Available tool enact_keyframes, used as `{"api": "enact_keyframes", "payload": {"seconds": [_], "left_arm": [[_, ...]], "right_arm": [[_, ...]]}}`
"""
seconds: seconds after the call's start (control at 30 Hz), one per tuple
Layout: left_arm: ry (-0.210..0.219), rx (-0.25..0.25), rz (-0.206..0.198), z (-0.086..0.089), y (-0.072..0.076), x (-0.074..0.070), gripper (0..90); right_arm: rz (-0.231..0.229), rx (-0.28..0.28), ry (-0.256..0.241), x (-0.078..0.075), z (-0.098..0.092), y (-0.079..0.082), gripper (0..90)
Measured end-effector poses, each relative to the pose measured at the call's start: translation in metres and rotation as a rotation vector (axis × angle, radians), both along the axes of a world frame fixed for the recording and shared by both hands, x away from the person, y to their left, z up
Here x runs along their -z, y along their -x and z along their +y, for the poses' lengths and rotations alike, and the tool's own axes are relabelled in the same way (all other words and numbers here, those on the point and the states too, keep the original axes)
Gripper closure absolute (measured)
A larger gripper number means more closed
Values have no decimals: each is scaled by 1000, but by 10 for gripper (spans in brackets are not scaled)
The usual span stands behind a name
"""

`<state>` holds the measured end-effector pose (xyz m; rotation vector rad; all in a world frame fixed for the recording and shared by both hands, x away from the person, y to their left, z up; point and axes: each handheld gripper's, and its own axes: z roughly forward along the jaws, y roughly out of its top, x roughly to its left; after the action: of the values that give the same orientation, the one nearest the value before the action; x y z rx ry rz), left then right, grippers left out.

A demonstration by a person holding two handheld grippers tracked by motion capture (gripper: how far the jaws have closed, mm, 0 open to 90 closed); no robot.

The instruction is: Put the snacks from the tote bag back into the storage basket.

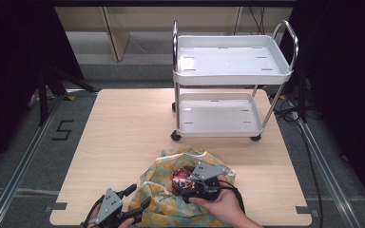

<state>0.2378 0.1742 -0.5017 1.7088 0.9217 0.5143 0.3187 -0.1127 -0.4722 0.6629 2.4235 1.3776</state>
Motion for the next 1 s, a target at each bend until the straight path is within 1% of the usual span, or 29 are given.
{"api": "enact_keyframes", "payload": {"seconds": [0.07, 0.1, 0.13, 0.17, 0.23, 0.27, 0.3, 0.33, 0.4, 0.5, 0.53, 0.6, 0.63, 0.67, 0.7, 0.73, 0.87, 0.97, 1.0], "left_arm": [[0, 0, 0, 0, 0, 0, 326], [0, -1, 0, 0, 0, 0, 326], [-2, 2, -2, 0, 0, 0, 326], [0, 0, 0, 0, 0, 0, 326], [-4, 5, -5, 1, -1, 0, 326], [-4, 6, -6, 1, -1, 0, 326], [-4, 6, -6, 1, -1, 0, 326], [1, 3, -6, 0, -1, 0, 326], [0, 3, -7, 0, -1, 0, 326], [-5, 5, -6, 1, -1, 0, 326], [1, 2, -7, 0, -1, 0, 326], [5, 4, -10, 0, -1, 0, 326], [15, 2, -11, -1, -1, 0, 326], [-2, 2, -8, 0, 0, 0, 325], [12, 2, -10, 0, -1, 0, 325], [6, 4, -11, 0, -1, 0, 326], [4, 3, -11, 1, -1, 0, 326], [2, 0, -11, 1, 0, 0, 326], [2, 0, -11, 1, 0, 0, 326]], "right_arm": [[-3, 0, -6, 0, 0, 0, 266], [9, 8, -5, -1, 0, 1, 267], [-7, -5, -1, -1, 0, -1, 267], [2, -5, -5, -2, -1, 0, 267], [0, 9, -6, -3, -1, 0, 267], [-12, 3, -3, -4, -1, -1, 267], [-15, -9, -11, -4, -1, -2, 266], [-10, 5, -8, -5, -2, -1, 267], [-18, 0, -13, -6, -2, -2, 267], [-13, 8, -14, -7, -3, -2, 267], [-16, 12, -17, -7, -3, -2, 267], [-23, 2, -14, -8, -3, -3, 267], [-22, 3, -15, -8, -3, -3, 267], [-21, 4, -17, -8, -3, -3, 267], [-19, 5, -19, -9, -3, -3, 267], [-14, 13, -25, -9, -3, -2, 267], [-26, 6, -20, -10, -5, -4, 267], [-17, 21, -29, -11, -5, -4, 267], [-23, 18, -27, -11, -5, -4, 267]]}}
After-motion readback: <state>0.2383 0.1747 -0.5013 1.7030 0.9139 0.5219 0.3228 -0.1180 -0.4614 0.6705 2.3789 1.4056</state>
